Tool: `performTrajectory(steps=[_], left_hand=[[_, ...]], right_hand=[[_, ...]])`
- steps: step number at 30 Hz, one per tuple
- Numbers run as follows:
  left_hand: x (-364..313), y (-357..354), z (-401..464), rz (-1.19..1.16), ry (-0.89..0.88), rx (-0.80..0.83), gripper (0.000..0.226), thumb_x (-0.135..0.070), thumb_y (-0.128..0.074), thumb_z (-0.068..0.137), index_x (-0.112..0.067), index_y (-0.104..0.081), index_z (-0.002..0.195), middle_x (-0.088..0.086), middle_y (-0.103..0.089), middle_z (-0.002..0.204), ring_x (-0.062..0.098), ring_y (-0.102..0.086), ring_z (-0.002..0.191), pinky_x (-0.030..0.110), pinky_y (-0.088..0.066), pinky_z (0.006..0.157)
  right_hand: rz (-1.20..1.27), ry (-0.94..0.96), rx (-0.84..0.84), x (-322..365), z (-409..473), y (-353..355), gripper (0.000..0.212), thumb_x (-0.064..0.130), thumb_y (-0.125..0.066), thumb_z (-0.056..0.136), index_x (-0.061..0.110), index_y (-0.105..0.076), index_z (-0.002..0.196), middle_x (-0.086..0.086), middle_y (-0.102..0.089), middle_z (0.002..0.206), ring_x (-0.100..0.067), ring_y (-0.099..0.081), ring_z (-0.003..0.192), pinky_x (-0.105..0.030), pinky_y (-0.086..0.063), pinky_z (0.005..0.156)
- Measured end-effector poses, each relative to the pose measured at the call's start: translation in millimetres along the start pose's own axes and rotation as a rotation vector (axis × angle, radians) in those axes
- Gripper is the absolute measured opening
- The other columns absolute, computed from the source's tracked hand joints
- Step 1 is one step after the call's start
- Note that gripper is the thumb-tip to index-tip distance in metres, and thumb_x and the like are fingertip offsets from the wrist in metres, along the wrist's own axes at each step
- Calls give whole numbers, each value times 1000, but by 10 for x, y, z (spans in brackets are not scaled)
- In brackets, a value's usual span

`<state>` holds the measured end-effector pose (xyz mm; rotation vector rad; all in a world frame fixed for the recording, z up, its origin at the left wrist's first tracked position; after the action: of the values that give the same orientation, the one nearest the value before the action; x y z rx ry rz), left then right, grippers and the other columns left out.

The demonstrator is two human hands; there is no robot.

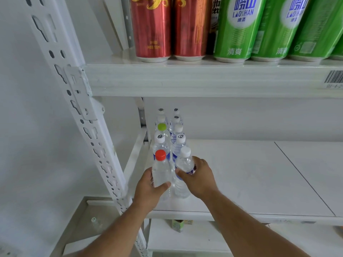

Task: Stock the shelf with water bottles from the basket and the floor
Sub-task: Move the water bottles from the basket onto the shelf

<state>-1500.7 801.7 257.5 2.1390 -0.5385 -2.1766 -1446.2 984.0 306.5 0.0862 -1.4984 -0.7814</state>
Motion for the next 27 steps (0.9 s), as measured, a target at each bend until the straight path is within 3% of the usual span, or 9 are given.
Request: performTrajectory(steps=[2, 6, 10, 18, 20, 24, 27], left_hand=[[26, 6, 14, -11, 2, 30, 57, -19, -85, 72, -33, -56, 120, -18, -69, 110, 2, -65, 103, 18, -53, 84], [107, 29, 16, 116, 25, 62, 69, -29, -85, 71, -35, -52, 131, -15, -62, 120, 6, -59, 111, 33, -50, 95], [151, 25, 37, 158, 55, 53, 64, -31, -85, 70, -36, -54, 126, -12, -66, 115, 12, -61, 109, 35, -51, 94], [118, -9, 74, 196, 71, 46, 64, -27, -81, 78, -32, -49, 134, -9, -62, 126, 15, -57, 119, 36, -47, 102], [118, -12, 56, 203, 80, 52, 65, -28, -81, 79, -32, -48, 135, -9, -61, 127, 15, -56, 121, 38, -46, 104], [89, -13, 14, 203, 79, 65, 66, -24, -79, 80, -31, -46, 137, -9, -60, 131, 16, -55, 123, 40, -45, 106], [87, -20, -41, 191, 83, 86, 68, -16, -77, 82, -32, -44, 139, -8, -58, 135, 18, -54, 127, 45, -42, 109]], right_hand=[[21, -11, 4, -14, -10, -30, 33, 44, -76, 71, 35, -60, 98, 10, -60, 98, -3, -58, 85, -16, -39, 67], [84, -38, 14, -38, -23, -37, 44, 40, -80, 72, 35, -61, 111, 11, -60, 107, -4, -60, 94, -22, -48, 81], [129, -35, 20, -19, -15, -27, 42, 34, -81, 73, 37, -61, 109, 11, -64, 107, -5, -62, 93, -22, -49, 80], [144, -38, 18, 7, -27, -59, 44, 34, -81, 74, 38, -60, 111, 11, -63, 109, -5, -62, 94, -22, -51, 82], [144, -52, 21, -13, -56, -60, 50, 38, -82, 72, 39, -58, 116, 15, -64, 110, -4, -62, 96, -22, -51, 82], [103, -102, 85, -68, -138, -52, 58, 46, -84, 70, 53, -44, 112, 37, -56, 100, 8, -58, 90, -8, -40, 71], [32, -172, 154, -168, -167, -89, 63, 38, -83, 76, 45, -41, 123, 30, -53, 108, -1, -56, 94, -13, -41, 78]])
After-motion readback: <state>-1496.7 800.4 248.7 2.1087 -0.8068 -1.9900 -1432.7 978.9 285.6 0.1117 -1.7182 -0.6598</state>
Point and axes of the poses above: each hand's wrist, its own z-axis towards the middle knuckle, its own y-axis out of the back of the hand, x = y × z, the point moved 3 cm from there along z, towards the middle knuckle
